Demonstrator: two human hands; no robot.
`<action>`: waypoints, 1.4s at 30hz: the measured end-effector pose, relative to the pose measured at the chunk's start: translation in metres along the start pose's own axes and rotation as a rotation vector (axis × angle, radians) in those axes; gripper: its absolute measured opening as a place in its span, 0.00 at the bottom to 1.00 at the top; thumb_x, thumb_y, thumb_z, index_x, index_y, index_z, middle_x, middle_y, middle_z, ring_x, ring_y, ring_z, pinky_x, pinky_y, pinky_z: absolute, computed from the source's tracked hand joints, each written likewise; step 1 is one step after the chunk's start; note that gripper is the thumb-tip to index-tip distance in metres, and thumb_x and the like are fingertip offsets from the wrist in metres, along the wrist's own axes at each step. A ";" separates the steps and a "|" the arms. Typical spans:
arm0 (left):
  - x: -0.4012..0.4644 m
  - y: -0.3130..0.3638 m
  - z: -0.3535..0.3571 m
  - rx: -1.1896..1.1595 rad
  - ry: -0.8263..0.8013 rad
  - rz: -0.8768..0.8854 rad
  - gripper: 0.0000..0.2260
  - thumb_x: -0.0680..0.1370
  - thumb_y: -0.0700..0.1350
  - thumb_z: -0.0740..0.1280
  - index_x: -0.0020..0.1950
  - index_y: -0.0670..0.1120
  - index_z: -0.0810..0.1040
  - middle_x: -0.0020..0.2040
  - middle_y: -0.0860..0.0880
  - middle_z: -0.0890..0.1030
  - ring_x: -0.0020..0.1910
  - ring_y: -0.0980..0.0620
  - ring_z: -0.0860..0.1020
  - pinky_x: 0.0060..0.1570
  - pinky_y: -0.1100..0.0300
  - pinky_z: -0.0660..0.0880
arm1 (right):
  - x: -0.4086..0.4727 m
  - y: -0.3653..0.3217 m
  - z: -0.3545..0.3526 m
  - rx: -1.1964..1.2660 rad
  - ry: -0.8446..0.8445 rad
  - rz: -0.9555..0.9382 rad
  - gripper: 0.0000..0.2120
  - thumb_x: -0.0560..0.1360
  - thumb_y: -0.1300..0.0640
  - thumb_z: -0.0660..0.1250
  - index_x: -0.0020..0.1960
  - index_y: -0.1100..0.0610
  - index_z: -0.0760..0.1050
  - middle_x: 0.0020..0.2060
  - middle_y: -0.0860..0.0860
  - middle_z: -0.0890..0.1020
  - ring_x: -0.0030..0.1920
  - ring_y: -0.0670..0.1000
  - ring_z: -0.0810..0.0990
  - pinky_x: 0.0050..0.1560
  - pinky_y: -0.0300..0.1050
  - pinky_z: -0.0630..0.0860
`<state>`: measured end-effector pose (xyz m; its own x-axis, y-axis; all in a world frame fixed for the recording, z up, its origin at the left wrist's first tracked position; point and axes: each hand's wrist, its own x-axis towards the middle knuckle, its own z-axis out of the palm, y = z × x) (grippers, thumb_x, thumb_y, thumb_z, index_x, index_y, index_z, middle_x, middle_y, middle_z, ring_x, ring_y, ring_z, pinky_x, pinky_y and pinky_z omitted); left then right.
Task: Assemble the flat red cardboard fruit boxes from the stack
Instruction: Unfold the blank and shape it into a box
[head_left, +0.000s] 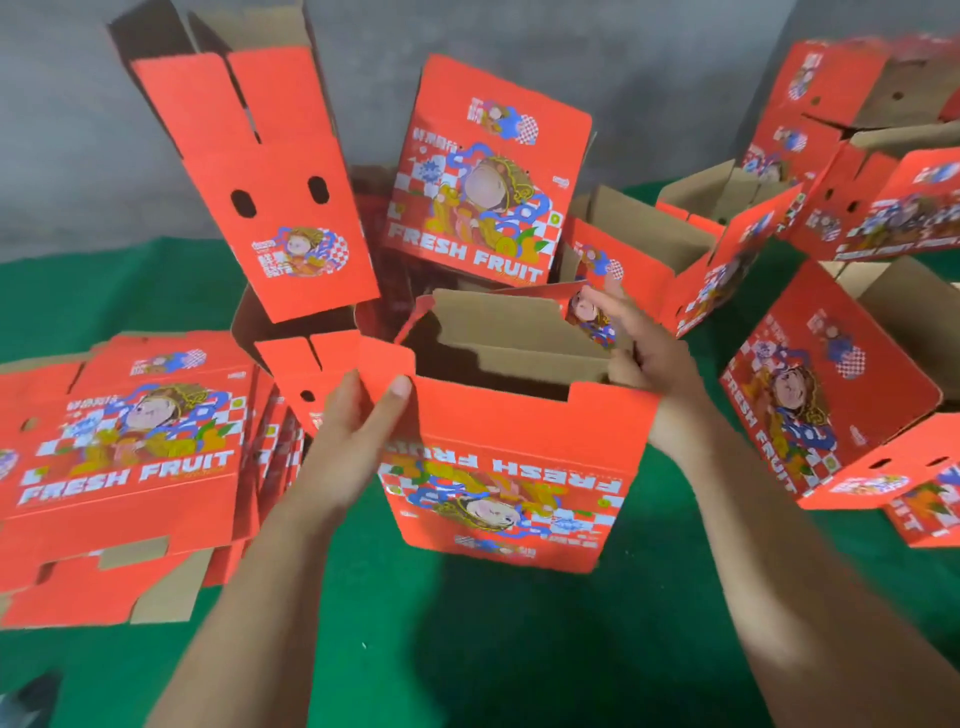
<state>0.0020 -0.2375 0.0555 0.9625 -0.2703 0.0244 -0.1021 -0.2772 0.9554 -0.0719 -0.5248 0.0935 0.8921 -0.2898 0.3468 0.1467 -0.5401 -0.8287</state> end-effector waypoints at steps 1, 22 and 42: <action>-0.005 -0.003 -0.004 -0.111 -0.043 0.049 0.19 0.75 0.66 0.67 0.62 0.61 0.81 0.66 0.54 0.81 0.68 0.59 0.76 0.70 0.57 0.71 | 0.001 0.004 0.001 0.022 0.056 -0.041 0.29 0.77 0.81 0.54 0.75 0.65 0.70 0.73 0.53 0.72 0.76 0.49 0.68 0.69 0.26 0.62; -0.022 -0.002 0.013 0.652 0.209 -0.040 0.29 0.76 0.66 0.68 0.72 0.52 0.75 0.54 0.49 0.69 0.62 0.38 0.73 0.61 0.41 0.66 | -0.023 0.016 0.017 -0.610 0.405 -0.216 0.18 0.76 0.58 0.68 0.66 0.56 0.81 0.66 0.58 0.73 0.66 0.63 0.72 0.68 0.56 0.66; 0.003 0.001 0.003 0.673 -0.036 0.387 0.24 0.79 0.59 0.61 0.75 0.56 0.75 0.49 0.49 0.79 0.53 0.41 0.80 0.51 0.52 0.74 | -0.027 0.011 0.080 -0.862 -0.168 0.145 0.40 0.78 0.34 0.48 0.80 0.38 0.27 0.81 0.44 0.62 0.82 0.62 0.46 0.76 0.62 0.49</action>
<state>0.0039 -0.2409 0.0553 0.8199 -0.4882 0.2991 -0.5706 -0.6542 0.4965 -0.0598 -0.4600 0.0399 0.9377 -0.3182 0.1396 -0.2845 -0.9337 -0.2176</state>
